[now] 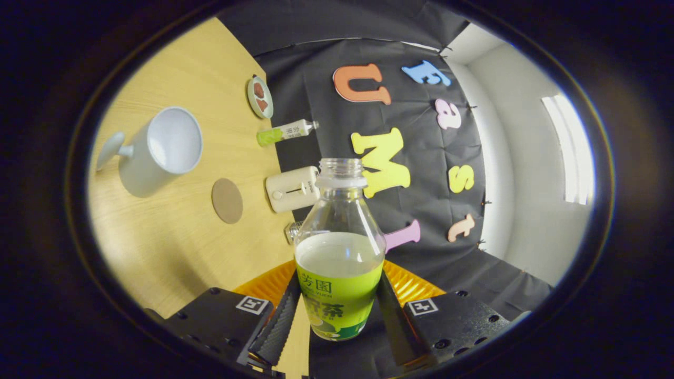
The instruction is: Take the bottle from table, then pour the juice into the cup, finally place the bottle on the coaster
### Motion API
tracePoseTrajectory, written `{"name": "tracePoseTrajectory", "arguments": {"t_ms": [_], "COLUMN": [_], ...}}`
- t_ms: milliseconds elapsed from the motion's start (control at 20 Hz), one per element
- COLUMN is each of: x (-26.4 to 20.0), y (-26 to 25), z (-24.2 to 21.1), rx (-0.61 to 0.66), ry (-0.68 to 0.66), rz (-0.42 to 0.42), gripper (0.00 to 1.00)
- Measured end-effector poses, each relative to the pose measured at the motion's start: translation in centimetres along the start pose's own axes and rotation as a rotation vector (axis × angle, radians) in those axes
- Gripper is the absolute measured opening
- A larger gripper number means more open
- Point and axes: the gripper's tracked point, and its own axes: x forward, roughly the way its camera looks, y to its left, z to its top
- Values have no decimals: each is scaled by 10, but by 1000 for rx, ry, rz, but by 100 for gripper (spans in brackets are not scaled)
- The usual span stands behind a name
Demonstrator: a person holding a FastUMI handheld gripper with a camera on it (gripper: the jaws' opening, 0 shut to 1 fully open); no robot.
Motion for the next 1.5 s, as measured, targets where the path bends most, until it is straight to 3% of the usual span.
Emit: {"name": "tracePoseTrajectory", "arguments": {"t_ms": [800,1500], "x": [-6,-11], "y": [14,11], "z": [36,42], "rx": [-342,-450], "ry": [-44,-77], "rz": [-57,-121], "gripper": [81,81]}}
